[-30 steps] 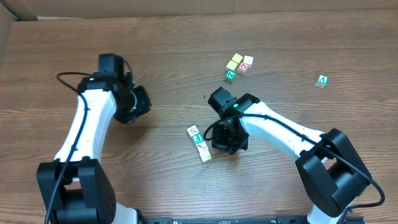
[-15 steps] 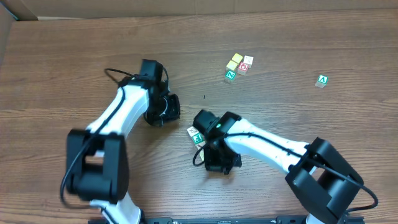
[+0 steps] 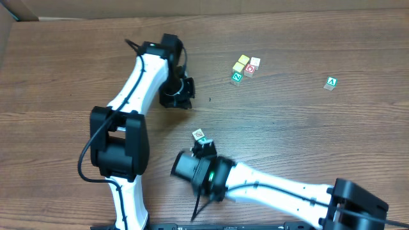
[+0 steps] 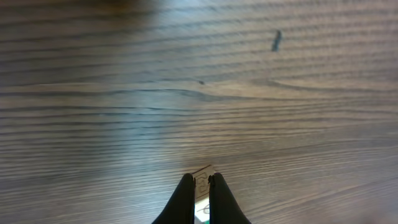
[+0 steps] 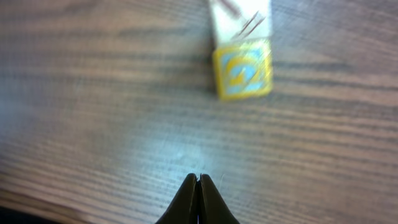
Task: Flip 3 blocks
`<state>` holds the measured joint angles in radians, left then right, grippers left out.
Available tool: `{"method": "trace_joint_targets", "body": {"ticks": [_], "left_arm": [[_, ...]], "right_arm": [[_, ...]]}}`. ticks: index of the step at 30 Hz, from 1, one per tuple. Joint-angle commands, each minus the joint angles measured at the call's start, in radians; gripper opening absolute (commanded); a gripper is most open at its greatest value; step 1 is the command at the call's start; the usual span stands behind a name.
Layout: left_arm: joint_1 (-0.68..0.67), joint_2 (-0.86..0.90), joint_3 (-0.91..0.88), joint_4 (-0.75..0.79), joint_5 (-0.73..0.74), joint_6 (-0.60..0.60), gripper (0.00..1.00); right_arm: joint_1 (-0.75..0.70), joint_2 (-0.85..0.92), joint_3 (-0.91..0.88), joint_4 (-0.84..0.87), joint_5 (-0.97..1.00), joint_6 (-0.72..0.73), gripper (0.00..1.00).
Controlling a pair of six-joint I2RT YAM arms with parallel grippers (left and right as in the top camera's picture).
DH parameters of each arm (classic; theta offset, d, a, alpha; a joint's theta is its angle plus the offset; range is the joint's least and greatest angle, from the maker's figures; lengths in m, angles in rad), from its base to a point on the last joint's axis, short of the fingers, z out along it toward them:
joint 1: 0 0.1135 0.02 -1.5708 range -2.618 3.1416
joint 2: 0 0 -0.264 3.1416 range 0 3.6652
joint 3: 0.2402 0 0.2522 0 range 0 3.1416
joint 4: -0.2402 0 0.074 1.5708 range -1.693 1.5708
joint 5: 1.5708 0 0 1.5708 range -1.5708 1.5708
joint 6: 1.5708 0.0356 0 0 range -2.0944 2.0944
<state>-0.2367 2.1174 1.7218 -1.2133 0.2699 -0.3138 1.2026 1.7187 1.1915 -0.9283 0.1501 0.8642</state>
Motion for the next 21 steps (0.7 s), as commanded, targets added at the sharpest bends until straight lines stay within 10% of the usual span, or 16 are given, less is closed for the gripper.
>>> {"method": "trace_joint_targets", "body": {"ticks": [1,13,21], "left_arm": [[-0.042,0.023,0.013,0.003,-0.050,-0.005,0.04],[-0.065,0.023,0.004,0.006,-0.124,-0.091,0.04],[-0.065,0.023,-0.007,0.013,-0.121,-0.090,0.04]], "right_arm": [[0.065,-0.010,-0.014,-0.018,0.154,0.092,0.04],[0.009,-0.012,-0.040,-0.023,0.136,0.069,0.04],[-0.202,-0.092,-0.070,0.053,-0.165,-0.220,0.04]]}}
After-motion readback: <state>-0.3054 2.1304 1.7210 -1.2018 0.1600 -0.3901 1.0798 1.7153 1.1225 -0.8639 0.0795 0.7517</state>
